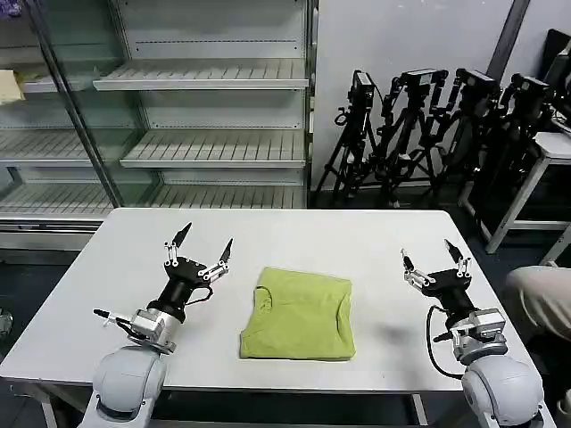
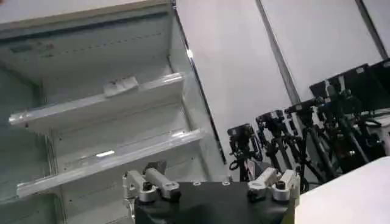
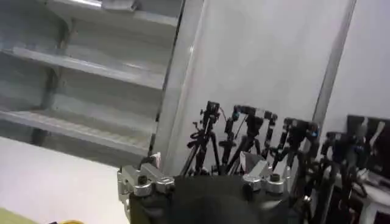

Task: Fold and organize the clothes.

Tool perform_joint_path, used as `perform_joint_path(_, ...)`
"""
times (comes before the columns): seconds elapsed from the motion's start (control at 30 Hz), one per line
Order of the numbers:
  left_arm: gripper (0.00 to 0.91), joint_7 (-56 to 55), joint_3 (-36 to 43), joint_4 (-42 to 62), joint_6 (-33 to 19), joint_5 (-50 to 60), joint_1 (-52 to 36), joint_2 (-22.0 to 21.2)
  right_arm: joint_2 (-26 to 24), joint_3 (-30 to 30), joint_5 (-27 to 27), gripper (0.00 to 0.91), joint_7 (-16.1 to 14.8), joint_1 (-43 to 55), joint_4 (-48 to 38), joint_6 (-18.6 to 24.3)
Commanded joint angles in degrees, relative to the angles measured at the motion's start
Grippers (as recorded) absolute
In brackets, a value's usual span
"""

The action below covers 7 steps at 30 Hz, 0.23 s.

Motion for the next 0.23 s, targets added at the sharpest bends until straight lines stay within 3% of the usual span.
perform_joint_path(0.03,0.907,0.9,-0.3,0.4,-1.8,-1.3,0.3,0.7,0.0,1.2,-3.5,0.907,0.1,-2.1,1.1,2.7)
perform_joint_path(0.23,0.907,1.3,-2.9,2.8,-3.9,-0.9,-3.1,-0.7,-0.4,-0.2,-3.7,0.907,2.4,-1.8,1.1,2.8)
